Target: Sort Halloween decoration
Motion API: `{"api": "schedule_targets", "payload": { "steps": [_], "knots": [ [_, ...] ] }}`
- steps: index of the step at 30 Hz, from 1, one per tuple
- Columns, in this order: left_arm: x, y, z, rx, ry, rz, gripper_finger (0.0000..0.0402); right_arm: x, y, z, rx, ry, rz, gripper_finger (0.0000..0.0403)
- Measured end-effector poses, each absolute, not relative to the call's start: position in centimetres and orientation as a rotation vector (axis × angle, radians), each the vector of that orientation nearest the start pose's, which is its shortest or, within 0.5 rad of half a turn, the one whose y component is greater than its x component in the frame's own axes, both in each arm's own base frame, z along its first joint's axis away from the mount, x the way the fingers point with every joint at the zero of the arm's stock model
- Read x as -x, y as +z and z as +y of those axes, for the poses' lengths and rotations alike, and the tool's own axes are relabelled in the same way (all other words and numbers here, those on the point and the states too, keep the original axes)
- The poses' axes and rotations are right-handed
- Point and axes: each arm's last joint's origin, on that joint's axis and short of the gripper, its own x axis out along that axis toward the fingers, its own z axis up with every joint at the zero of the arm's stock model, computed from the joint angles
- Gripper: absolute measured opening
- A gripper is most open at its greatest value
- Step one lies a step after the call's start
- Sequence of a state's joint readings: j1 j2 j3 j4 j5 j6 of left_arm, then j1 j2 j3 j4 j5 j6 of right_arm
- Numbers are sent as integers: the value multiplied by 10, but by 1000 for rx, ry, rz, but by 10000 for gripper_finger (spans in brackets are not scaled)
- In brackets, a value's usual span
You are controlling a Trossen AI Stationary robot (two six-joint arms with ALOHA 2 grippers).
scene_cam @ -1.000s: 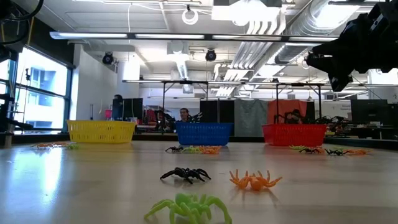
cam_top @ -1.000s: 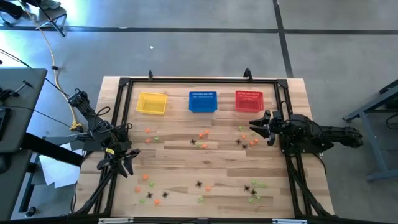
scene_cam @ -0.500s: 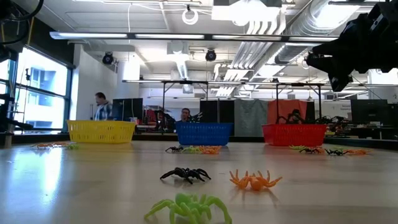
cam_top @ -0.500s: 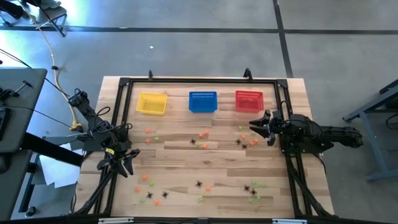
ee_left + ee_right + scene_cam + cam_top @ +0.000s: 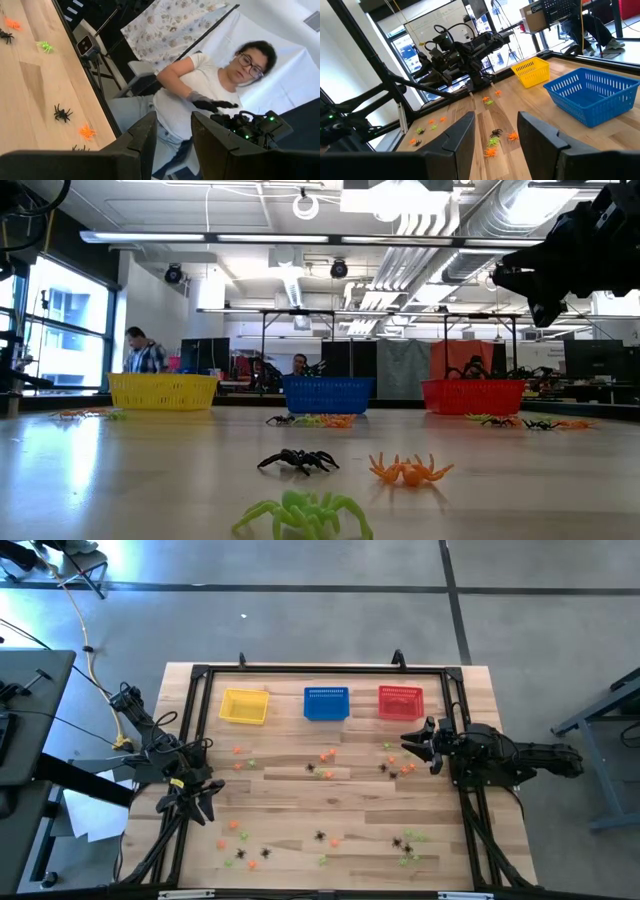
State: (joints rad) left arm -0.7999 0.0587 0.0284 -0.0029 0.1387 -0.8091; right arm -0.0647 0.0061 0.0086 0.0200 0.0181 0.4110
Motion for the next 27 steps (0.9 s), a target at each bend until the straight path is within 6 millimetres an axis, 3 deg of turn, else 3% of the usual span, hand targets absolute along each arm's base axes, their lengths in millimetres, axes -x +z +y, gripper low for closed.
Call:
{"api": "schedule_targets", "payload": {
  "steps": [15,19,27],
  "knots": [
    [-66,168,-74,733,-872,408,110,-97,168,-7,-410,-77,-39,144],
    [-67,168,-74,644,-859,355,110,-97,168,-7,-410,-77,-39,144],
    [-75,169,-65,456,-511,146,110,-97,168,-7,-410,-77,-39,144]
  ]
}}
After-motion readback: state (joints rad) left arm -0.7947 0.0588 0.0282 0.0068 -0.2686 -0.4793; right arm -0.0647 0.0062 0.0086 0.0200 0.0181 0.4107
